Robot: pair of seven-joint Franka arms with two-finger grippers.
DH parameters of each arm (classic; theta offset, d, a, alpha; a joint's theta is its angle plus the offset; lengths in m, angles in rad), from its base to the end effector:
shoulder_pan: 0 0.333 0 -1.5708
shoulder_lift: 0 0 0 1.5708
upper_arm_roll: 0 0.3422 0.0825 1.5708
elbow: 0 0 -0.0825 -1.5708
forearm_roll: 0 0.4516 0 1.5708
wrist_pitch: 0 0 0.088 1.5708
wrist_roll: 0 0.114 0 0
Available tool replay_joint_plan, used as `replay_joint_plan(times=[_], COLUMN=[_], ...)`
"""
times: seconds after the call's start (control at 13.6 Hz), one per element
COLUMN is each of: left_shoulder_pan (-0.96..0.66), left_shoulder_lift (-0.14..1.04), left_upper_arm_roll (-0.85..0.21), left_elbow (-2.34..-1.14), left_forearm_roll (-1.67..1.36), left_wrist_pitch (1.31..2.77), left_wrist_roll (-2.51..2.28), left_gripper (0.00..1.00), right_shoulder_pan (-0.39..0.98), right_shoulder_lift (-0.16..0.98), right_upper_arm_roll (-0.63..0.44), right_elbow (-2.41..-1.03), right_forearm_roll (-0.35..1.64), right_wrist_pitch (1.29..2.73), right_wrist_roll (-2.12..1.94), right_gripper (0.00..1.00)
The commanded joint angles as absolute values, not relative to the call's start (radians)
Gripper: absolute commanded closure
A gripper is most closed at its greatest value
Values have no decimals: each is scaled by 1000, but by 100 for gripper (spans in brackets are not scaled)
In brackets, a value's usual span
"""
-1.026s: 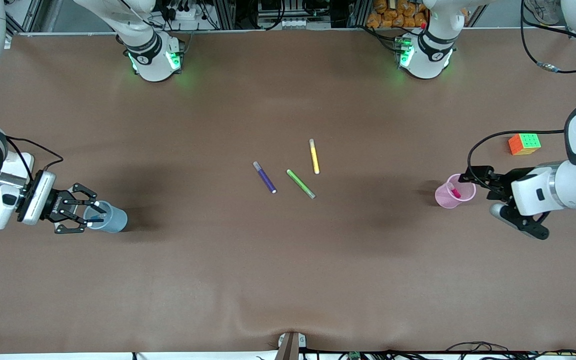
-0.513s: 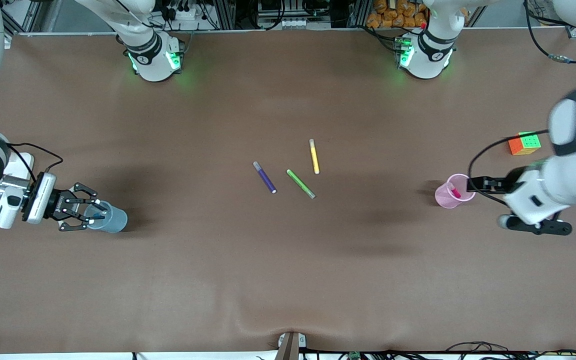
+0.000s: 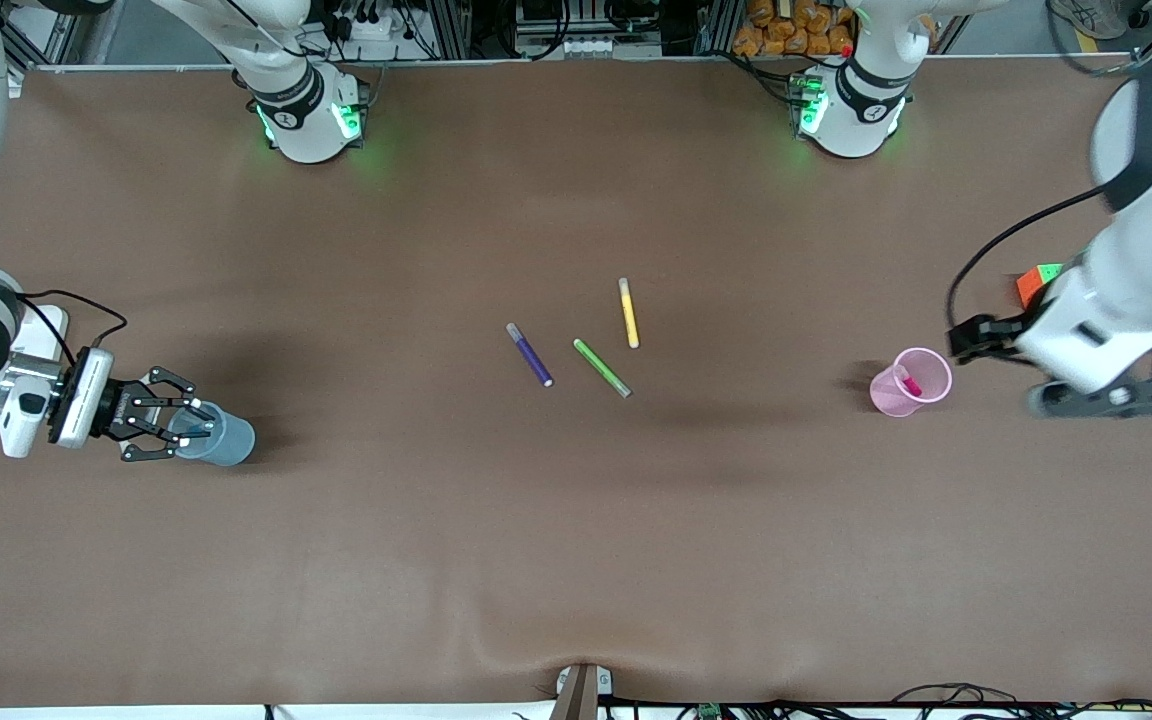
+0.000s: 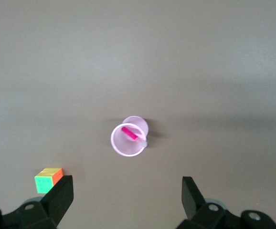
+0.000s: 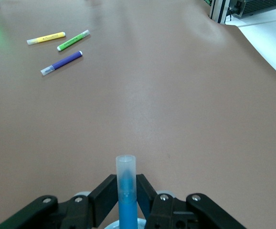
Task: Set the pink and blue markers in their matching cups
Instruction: 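Release the pink marker into the pink cup and raise the left gripper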
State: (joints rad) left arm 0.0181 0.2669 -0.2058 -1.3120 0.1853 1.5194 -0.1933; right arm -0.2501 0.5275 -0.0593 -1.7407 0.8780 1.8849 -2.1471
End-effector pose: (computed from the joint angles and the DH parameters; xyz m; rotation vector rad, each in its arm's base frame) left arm 0.6969 -0.0901 0.6054 -3.0021 -0.0236 0.0431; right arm 0.6868 -0.1508 0.2429 -1.8915 -1.5738 -0.7502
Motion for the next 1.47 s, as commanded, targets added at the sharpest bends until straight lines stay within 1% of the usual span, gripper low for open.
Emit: replay_joint_plan(times=[0.0, 0.15, 0.37, 0.66, 0.88, 1.17, 1.32, 1.39], left_shoulder_pan=[93, 135, 149, 150, 152, 193, 175, 145], left_shoulder_lift=[189, 138, 80, -6, -14, -38, -41, -51], left_upper_arm_roll=[-212, -213, -213, -213, -213, -198, -190, -161], left_elbow=[-1341, -1391, -1428, -1508, -1508, -1532, -1536, -1539], left_forearm_roll=[80, 19, 12, 12, 9, -37, -38, -38], left_wrist_pitch=[1491, 1489, 1489, 1491, 1491, 1486, 1483, 1476], left_wrist_roll=[-179, -170, -169, -169, -167, -126, -127, -127], left_gripper=[0, 0, 0, 0, 0, 0, 0, 0], right_shoulder_pan=[-273, -262, -250, -206, -180, -124, -95, -88], right_shoulder_lift=[544, 542, 535, 505, 463, 379, 332, 312], right_upper_arm_roll=[-44, -44, -45, -49, -48, -48, -48, -46], right_elbow=[-1738, -1736, -1712, -1690, -1690, -1690, -1689, -1689], right_forearm_roll=[900, 899, 890, 878, 792, 660, 567, 533], right_wrist_pitch=[1876, 1875, 1875, 1882, 1891, 1936, 1956, 1959], right_wrist_roll=[-2166, -2154, -2077, -1976, -1823, -1578, -1427, -1355], right_gripper=[1, 0, 0, 0, 0, 0, 0, 0])
